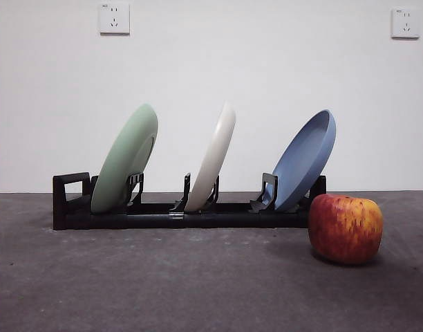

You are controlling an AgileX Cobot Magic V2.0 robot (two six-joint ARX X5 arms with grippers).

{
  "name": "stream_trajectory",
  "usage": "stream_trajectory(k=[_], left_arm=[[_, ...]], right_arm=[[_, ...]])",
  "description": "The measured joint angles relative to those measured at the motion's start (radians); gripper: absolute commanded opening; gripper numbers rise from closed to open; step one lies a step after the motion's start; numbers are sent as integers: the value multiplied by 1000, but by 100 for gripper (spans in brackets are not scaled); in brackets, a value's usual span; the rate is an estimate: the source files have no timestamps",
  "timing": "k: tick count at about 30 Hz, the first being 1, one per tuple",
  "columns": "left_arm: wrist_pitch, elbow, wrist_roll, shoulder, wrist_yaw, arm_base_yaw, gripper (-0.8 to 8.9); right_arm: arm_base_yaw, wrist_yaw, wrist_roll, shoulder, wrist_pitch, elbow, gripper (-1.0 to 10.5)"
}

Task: Take the green plate from the plate rack,put the plate on the table,take the apple from the table,put the apple in the plate

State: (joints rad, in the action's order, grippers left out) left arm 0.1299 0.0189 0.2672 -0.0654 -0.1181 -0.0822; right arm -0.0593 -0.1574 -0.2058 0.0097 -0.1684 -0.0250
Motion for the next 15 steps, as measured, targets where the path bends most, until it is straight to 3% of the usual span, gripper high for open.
stream_trajectory(k=[3,6,10,15], left_arm=[[-2,23,56,-3,-83,0,-5],[-3,93,81,-20,-170,0,-5],[-3,219,92,-75,-254,0,-6],[92,432,93,-209,-389,0,-6]], right_arm=[[0,-23,-103,0,35,-13,-10],[0,-43,-146,14,34,-86,-11],[0,-47,-153,77,28,-260,-11],[0,-95,-145,253,-136,-537,-11]])
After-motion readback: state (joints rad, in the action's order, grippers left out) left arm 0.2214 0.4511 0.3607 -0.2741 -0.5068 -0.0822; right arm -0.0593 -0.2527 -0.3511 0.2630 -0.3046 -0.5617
